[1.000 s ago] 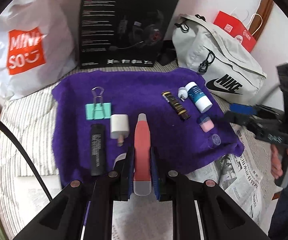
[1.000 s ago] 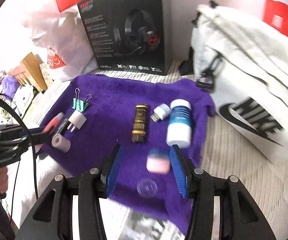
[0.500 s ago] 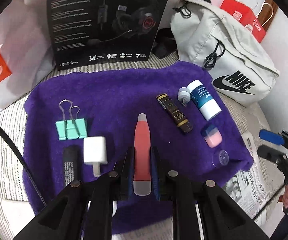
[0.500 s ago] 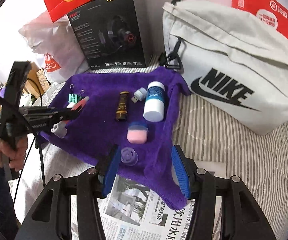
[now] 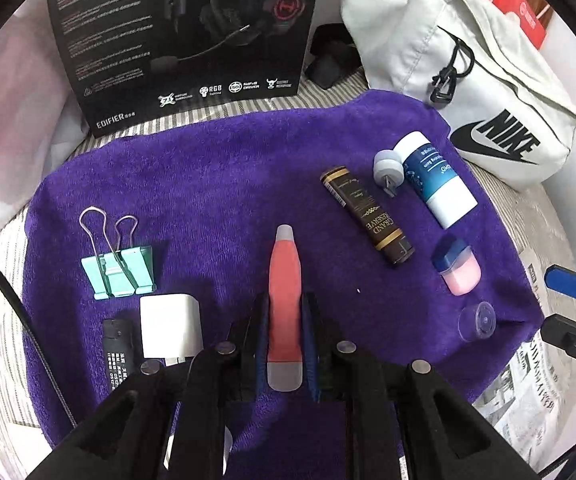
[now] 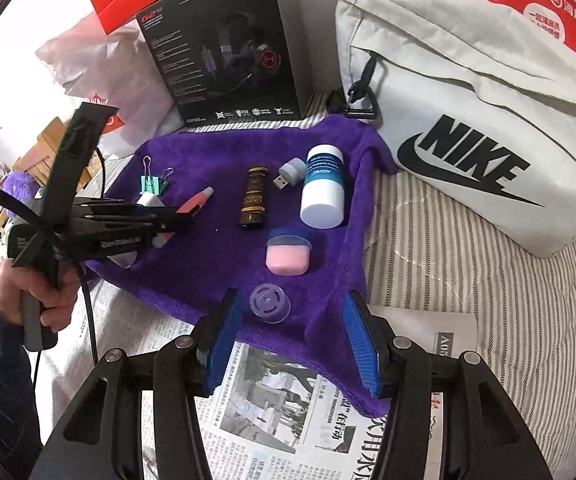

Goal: Organize rigid objects

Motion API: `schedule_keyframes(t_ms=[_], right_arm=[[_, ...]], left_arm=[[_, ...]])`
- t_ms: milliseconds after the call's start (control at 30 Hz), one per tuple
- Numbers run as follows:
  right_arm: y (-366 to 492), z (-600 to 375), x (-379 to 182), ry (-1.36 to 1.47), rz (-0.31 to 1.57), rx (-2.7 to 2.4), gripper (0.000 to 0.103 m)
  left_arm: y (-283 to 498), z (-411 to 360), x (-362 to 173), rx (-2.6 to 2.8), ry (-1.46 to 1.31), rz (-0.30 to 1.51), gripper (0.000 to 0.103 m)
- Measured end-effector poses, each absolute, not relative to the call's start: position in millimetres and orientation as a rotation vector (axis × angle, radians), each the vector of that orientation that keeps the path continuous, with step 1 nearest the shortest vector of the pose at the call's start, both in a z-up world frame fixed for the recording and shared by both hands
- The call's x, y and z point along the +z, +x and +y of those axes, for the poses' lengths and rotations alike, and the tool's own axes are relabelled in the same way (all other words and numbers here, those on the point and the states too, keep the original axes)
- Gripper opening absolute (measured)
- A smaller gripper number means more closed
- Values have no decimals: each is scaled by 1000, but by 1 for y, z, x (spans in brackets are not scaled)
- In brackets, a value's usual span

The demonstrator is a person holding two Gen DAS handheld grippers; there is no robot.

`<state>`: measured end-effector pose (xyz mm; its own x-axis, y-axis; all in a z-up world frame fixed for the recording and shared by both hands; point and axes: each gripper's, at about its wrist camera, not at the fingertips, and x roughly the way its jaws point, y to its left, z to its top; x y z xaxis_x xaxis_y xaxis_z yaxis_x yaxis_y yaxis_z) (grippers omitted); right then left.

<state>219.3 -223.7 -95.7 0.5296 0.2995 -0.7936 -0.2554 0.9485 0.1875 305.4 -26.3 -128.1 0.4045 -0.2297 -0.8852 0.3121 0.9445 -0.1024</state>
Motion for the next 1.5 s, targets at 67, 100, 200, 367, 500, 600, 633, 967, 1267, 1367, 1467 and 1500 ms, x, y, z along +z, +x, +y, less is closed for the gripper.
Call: schedule_keyframes(t_ms=[67,100,200,367,500,600,633,967,1267,1367,1467,1500], right_arm=[[220,-222,-98,52,961,330,52],[220,-220,-100,53,965,330,52],[221,-218,-102,54,973,333,52],[216,-214,-101,42,977,337,52],[209,-217,-96,38,967,329,52],[200,-225,-91,46,958,314,53],[197,-227,-90,48,957,309,53],[159,-242,-79,38,952,209,84],[132,-227,-74,16,975,150,103],[122,-223,-69,38,961,164,103],[112,-218,-61,38,932,172,103],[111,-217,-59,33,923,170,103]], left_arm=[[306,-27,-129,-339,94,1104,16],[306,-27,-129,-338,101,1103,16],[305,-28,-130,-341,117,1099,18],[300,-30,-129,-368,108,1111,37],[289,-38,-129,-356,144,1119,44],[282,-40,-126,-363,133,1133,44],[279,-40,-125,-371,124,1135,44],[218,-38,-65,-347,119,1036,81],[158,-17,-21,-249,37,950,97],[132,-11,-7,-208,22,894,97],[108,-5,-3,-170,3,851,97],[102,-3,-3,-158,-5,839,97]])
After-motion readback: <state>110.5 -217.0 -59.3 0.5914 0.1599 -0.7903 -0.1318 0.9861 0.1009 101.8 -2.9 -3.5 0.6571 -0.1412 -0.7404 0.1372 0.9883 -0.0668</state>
